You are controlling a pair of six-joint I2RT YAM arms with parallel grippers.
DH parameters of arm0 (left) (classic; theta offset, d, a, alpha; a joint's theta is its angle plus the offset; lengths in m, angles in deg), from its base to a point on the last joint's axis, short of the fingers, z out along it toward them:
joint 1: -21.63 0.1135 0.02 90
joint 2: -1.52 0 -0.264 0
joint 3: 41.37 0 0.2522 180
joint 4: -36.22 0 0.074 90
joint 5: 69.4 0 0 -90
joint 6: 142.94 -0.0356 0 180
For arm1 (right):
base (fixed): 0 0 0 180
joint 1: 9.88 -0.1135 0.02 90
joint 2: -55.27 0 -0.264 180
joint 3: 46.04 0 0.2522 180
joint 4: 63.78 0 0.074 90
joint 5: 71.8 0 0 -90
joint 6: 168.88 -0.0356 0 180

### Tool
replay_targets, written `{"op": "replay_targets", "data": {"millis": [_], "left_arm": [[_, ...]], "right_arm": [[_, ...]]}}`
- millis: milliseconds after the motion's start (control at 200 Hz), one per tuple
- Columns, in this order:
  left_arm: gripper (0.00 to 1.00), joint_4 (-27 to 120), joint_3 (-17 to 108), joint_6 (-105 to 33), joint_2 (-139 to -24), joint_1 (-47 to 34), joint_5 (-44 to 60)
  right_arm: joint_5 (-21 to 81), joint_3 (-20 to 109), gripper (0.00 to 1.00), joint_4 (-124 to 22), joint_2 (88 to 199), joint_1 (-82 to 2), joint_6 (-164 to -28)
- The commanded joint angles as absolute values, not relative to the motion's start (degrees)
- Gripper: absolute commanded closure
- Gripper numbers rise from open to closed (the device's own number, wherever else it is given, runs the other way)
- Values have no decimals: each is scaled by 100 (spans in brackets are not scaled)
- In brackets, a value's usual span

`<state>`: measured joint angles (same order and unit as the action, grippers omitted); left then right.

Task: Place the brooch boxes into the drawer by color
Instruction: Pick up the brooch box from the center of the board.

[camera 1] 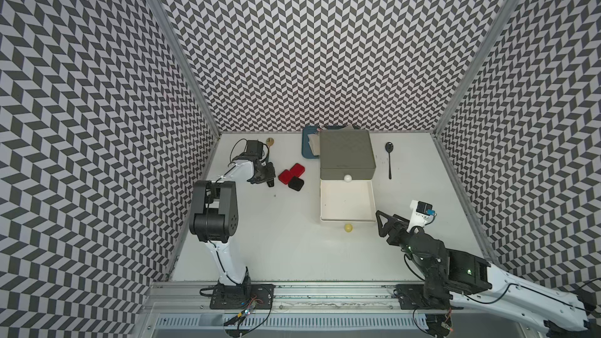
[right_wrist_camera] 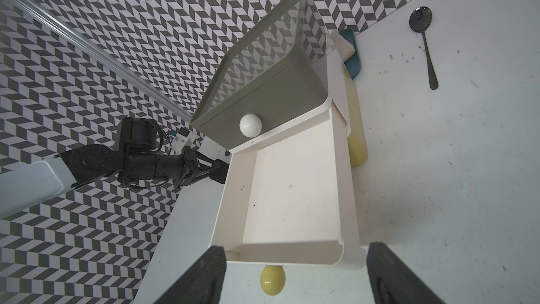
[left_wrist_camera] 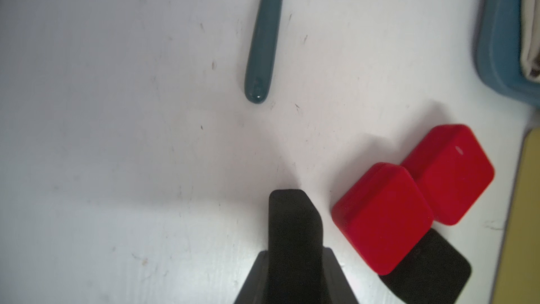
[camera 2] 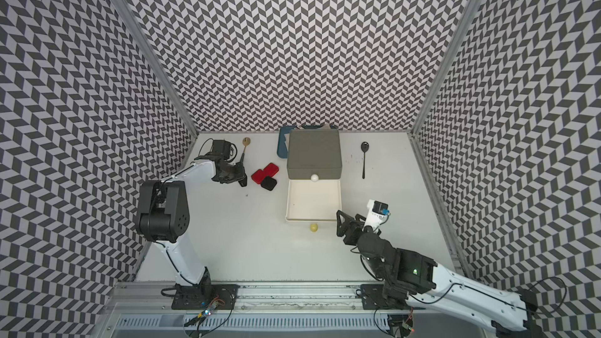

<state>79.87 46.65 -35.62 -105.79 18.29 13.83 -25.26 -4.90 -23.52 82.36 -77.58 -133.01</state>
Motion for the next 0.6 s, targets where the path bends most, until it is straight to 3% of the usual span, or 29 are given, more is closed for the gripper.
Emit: {"op": "replay_targets", "data": {"millis": [0,70,230,416,596], "left_arm": [[90,8131,4610,-3664,-10553,1846,1490],[100,8114,4538,-3681,-10439,1846,1479],[100,7892,4251,-3843,-9817,1862,1264],[100,7239,3784,-4544,-8435,1883,-530],[100,6412,3296,-4528,-7203,1890,-2965]], "right_arm": [[-2544,-359,20,-2654,8308,-7780,-13199],[-2540,-292,20,-2686,8362,-7782,-13114],[-2619,33,15,-2890,8478,-7776,-12729],[-2444,979,1,-3351,8629,-7674,-11493],[-245,2837,1,-3081,9688,-6936,-10442]]}}
